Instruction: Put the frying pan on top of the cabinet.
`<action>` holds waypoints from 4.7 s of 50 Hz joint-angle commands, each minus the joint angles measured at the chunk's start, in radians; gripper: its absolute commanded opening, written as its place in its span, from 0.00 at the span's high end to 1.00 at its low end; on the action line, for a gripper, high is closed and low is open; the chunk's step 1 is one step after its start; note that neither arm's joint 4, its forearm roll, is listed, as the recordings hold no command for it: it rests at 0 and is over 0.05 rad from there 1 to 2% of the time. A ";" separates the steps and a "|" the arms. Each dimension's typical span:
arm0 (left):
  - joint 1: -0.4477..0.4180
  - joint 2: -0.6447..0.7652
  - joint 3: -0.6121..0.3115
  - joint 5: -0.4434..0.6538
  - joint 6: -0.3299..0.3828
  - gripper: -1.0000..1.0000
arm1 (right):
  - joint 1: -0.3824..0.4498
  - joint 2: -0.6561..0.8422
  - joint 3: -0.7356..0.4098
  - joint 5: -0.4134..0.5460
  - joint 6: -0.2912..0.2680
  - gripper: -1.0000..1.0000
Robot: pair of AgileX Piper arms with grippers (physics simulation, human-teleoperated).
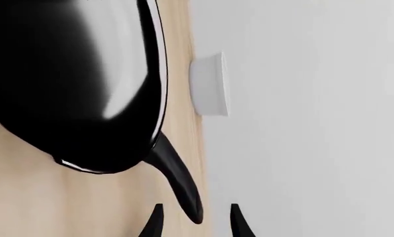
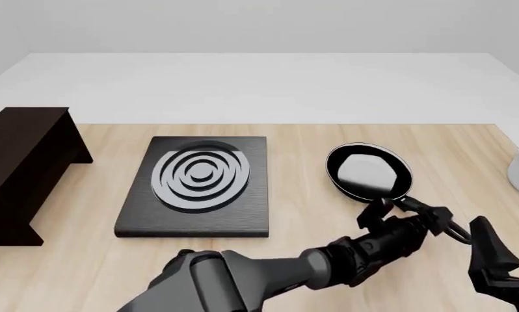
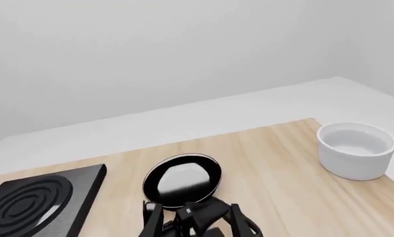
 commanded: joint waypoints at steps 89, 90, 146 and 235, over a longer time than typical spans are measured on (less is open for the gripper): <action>0.030 0.200 -0.226 0.174 0.013 0.00 | -0.015 0.009 0.000 -0.010 0.024 0.00; 0.029 0.195 -0.219 0.169 0.012 0.00 | -0.015 0.007 0.000 -0.008 0.024 0.00; 0.015 0.263 -0.306 0.227 -0.019 0.00 | -0.023 0.011 0.000 -0.010 0.038 0.00; 0.104 -0.198 0.153 0.062 0.256 1.00 | -0.013 0.000 0.000 0.001 0.030 0.00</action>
